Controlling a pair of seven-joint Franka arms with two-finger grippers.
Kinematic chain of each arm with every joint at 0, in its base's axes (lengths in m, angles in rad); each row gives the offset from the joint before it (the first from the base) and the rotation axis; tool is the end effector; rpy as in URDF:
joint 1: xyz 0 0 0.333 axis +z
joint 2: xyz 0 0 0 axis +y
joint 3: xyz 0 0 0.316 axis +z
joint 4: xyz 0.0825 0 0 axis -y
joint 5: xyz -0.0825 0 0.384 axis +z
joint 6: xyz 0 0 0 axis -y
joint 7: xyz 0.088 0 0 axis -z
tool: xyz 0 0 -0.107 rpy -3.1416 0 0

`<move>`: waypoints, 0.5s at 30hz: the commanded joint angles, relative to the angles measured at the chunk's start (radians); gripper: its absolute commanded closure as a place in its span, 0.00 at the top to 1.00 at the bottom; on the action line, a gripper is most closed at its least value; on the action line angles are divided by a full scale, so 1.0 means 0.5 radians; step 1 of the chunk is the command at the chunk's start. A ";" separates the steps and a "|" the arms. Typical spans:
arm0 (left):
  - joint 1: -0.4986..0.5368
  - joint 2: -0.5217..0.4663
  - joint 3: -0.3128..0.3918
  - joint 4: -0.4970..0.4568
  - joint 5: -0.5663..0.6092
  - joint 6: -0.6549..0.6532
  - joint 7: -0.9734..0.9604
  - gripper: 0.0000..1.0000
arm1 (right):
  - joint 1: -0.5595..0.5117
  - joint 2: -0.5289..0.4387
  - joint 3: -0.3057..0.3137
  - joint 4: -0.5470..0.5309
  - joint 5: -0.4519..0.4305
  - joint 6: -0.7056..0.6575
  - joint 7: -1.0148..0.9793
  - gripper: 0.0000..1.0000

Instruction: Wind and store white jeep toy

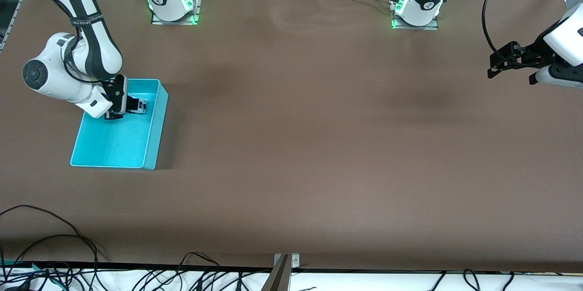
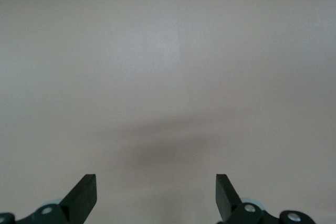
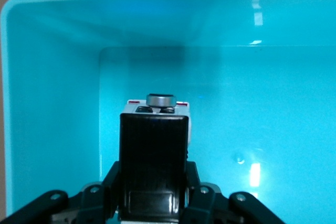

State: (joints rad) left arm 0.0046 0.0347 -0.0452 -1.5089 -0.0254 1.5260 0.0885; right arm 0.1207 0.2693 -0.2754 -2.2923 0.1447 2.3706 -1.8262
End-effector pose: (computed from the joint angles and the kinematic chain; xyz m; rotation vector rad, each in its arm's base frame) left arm 0.5606 -0.0251 0.6304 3.1075 -0.2023 -0.0263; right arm 0.5040 -0.0801 0.2231 -2.1179 -2.0984 0.1221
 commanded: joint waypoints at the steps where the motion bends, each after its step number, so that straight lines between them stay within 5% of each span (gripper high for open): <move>1: 0.018 -0.002 -0.005 0.042 -0.063 -0.045 -0.008 1.00 | -0.005 -0.014 -0.004 -0.033 0.051 0.033 -0.057 0.37; 6: 0.018 0.001 -0.005 0.042 -0.066 -0.042 -0.005 1.00 | -0.008 0.020 -0.004 -0.033 0.063 0.033 -0.057 0.55; 8: 0.018 -0.002 -0.005 0.042 -0.066 -0.042 -0.002 1.00 | -0.008 0.029 -0.004 -0.033 0.097 0.033 -0.057 0.83; 11: 0.018 0.001 -0.005 0.042 -0.063 -0.042 -0.002 1.00 | -0.008 0.038 -0.004 -0.027 0.122 0.033 -0.057 1.00; 15: 0.021 -0.002 -0.002 0.042 -0.066 -0.042 0.004 1.00 | -0.005 0.038 -0.001 -0.017 0.122 0.026 -0.057 1.00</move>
State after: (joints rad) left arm 0.0046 0.0343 -0.0452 -1.5074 -0.0257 1.5259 0.0885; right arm 0.1201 0.2935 -0.2755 -2.2957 0.1777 2.3735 -1.8263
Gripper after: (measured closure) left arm 0.000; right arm 0.189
